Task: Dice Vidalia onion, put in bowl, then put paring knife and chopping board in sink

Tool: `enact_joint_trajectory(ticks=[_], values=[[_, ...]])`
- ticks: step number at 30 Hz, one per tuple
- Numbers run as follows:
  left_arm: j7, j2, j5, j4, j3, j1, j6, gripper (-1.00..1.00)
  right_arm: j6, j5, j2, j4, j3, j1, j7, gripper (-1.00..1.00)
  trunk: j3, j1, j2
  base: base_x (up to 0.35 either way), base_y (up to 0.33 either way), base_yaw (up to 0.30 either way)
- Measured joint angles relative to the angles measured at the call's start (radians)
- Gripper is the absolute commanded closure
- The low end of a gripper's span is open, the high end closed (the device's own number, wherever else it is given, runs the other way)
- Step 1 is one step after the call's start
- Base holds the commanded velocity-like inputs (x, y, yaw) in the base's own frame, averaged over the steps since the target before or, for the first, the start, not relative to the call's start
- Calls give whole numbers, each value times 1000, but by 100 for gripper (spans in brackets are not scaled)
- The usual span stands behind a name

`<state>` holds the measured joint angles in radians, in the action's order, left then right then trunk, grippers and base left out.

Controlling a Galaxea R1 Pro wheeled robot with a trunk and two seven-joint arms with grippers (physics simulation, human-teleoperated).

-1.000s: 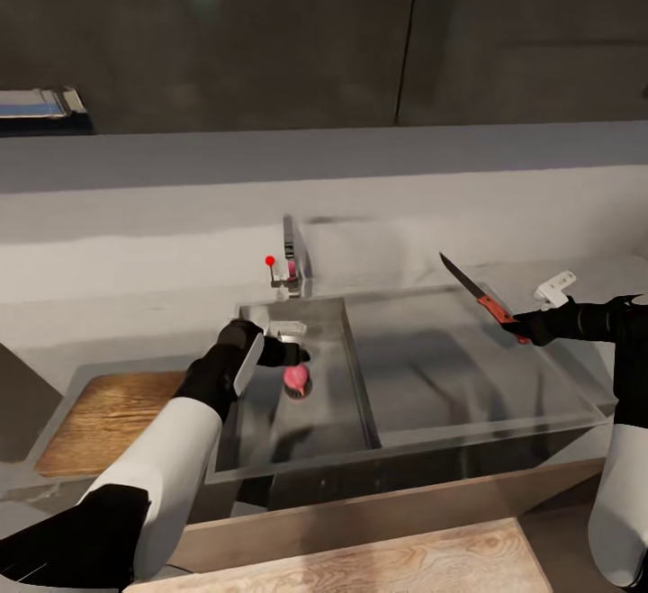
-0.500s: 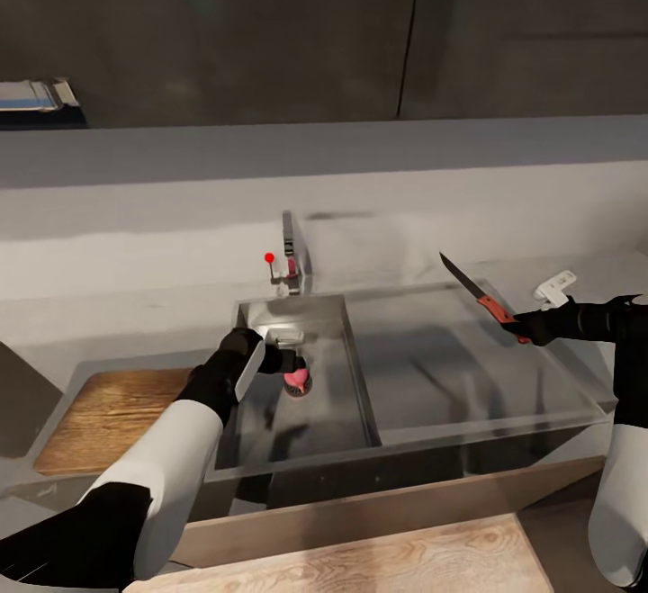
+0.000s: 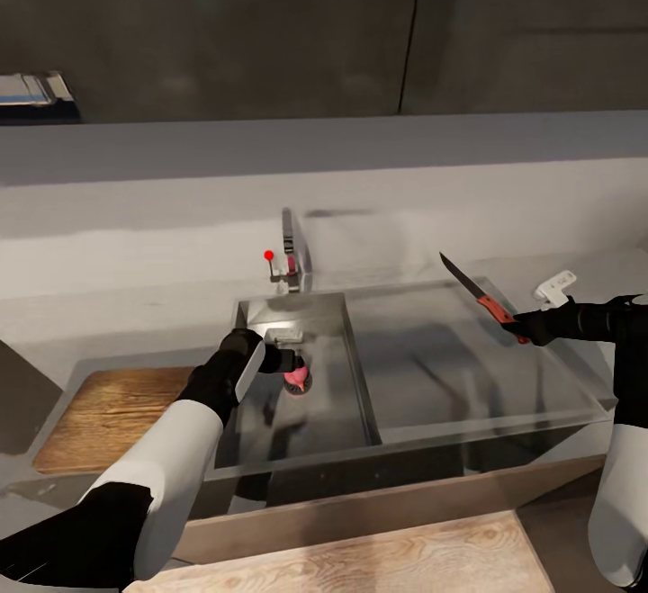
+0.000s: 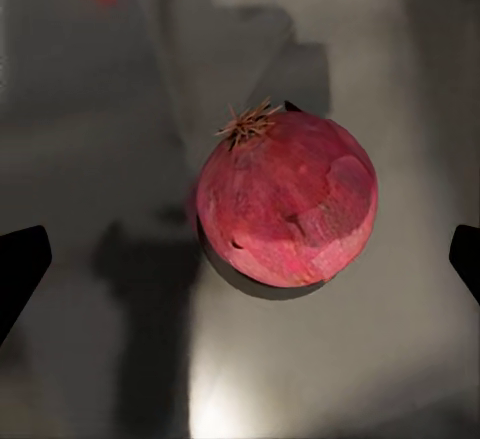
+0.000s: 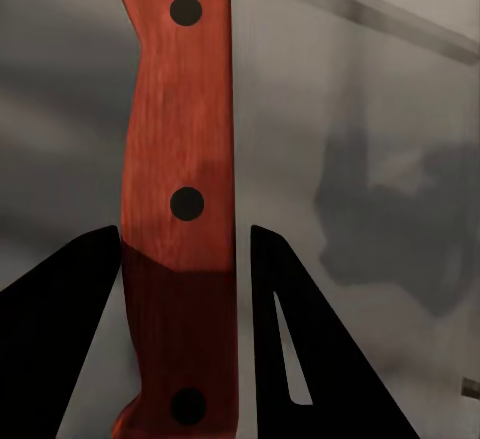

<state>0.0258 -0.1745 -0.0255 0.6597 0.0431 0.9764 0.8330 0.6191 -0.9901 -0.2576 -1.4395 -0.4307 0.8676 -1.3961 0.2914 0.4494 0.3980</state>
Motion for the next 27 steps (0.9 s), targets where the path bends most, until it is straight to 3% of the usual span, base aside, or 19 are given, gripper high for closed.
enact_joint_trajectory(ticks=[7,16,27], values=[[-1,0,0,3,-1,0,0,-100,0,0,0,0,0,0,0,100,4,0,0,0,0,0],[-2,0,0,39,1,0,-72,-100,-1,0,0,0,0,0,0,100,6,0,0,2,-3,0],[-2,0,0,40,2,0,-78,-100,-1,0,0,0,0,0,0,100,6,0,0,68,-104,0]])
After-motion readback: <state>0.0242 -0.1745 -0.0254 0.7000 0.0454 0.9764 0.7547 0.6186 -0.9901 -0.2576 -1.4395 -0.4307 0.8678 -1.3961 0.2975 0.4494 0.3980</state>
